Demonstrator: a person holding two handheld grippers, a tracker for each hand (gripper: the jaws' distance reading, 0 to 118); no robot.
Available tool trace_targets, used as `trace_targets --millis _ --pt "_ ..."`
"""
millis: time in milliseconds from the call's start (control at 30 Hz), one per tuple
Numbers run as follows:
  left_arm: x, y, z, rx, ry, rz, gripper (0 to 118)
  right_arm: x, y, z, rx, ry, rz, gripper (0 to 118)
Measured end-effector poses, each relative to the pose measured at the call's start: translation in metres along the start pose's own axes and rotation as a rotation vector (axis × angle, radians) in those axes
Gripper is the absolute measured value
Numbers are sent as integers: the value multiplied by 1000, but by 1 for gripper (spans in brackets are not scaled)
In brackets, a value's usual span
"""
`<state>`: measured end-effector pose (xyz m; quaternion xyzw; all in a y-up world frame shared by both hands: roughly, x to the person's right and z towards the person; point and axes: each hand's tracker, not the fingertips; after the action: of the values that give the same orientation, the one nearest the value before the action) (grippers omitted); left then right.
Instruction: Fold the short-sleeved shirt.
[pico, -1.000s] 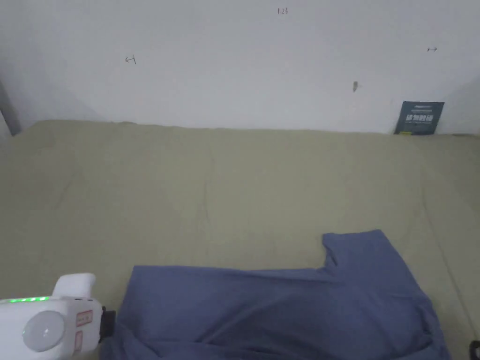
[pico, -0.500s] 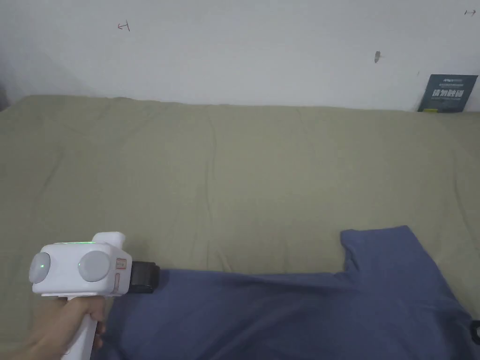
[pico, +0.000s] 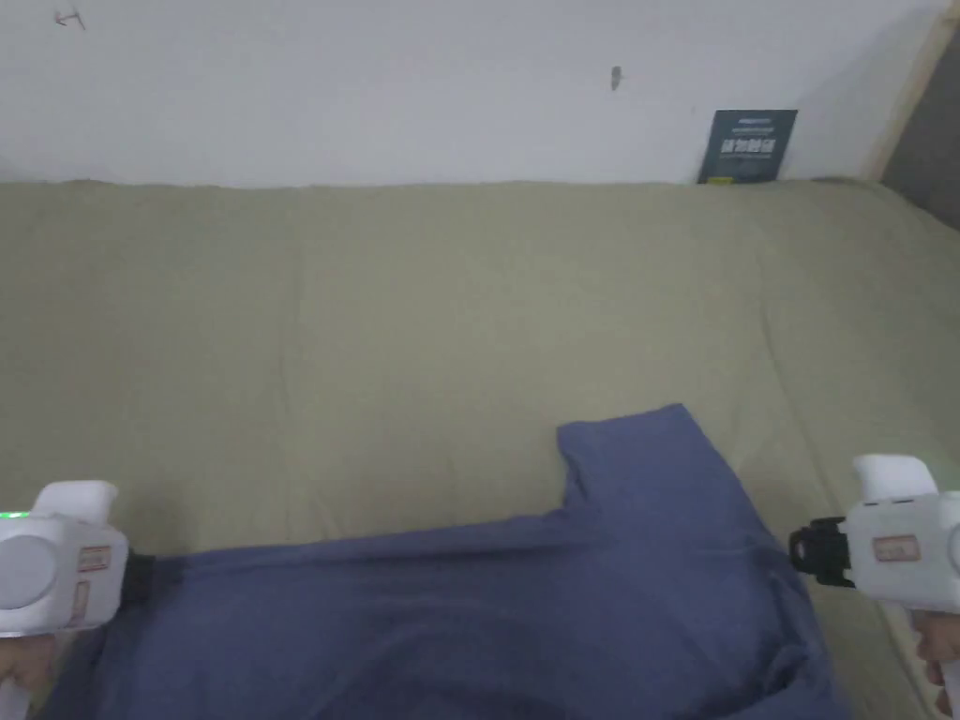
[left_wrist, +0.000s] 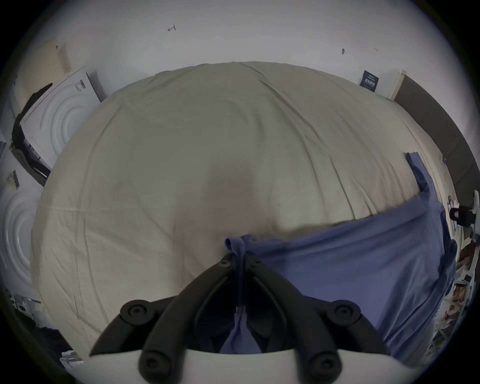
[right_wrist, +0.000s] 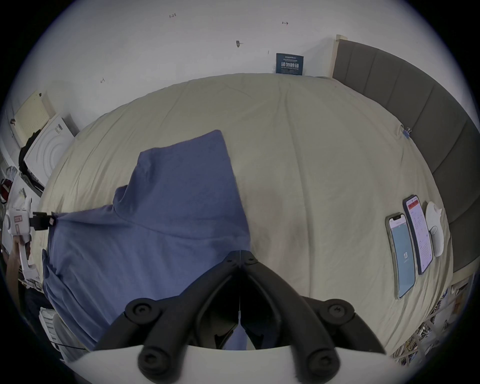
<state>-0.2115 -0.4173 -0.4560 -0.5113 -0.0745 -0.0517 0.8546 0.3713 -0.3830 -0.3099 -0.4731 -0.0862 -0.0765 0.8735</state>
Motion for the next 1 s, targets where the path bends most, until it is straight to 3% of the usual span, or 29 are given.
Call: trace_targets --millis 33,67,200,400,433,467,500,533,567,600,633,767,1000 --pt "3 -2 1 -2 1 2 5 1 3 -2 -7 6 -2 84" --pt "6 -3 1 -1 6 8 5 4 6 -8 -39 0 0 118" --pt "11 -2 3 -5 16 6 5 6 14 -28 -92 -29 28 116" --pt "12 -3 2 -9 13 13 5 -4 29 -64 -167 2 34 115" --pt "8 -2 -1 -10 13 14 5 -6 30 -69 -193 17 49 107" --pt "8 -1 -1 -13 13 18 5 -1 32 -84 -214 11 71 88" --pt "9 -1 -1 -15 13 22 5 -1 30 -88 -241 22 107 81" --pt "9 -1 -1 -16 14 26 5 -2 30 -89 -243 -10 152 59" --pt "7 0 -3 -19 15 27 5 -1 35 -82 -222 19 155 17" --pt "8 0 0 -17 18 26 5 -6 35 -65 -202 30 151 17" --pt "9 0 1 -17 21 22 5 -6 35 -59 -184 40 156 1" --pt "3 0 12 -13 14 35 5 -20 28 -6 -94 43 184 2" --pt "-10 -20 67 52 -24 69 5 -13 15 46 -1 139 94 2"
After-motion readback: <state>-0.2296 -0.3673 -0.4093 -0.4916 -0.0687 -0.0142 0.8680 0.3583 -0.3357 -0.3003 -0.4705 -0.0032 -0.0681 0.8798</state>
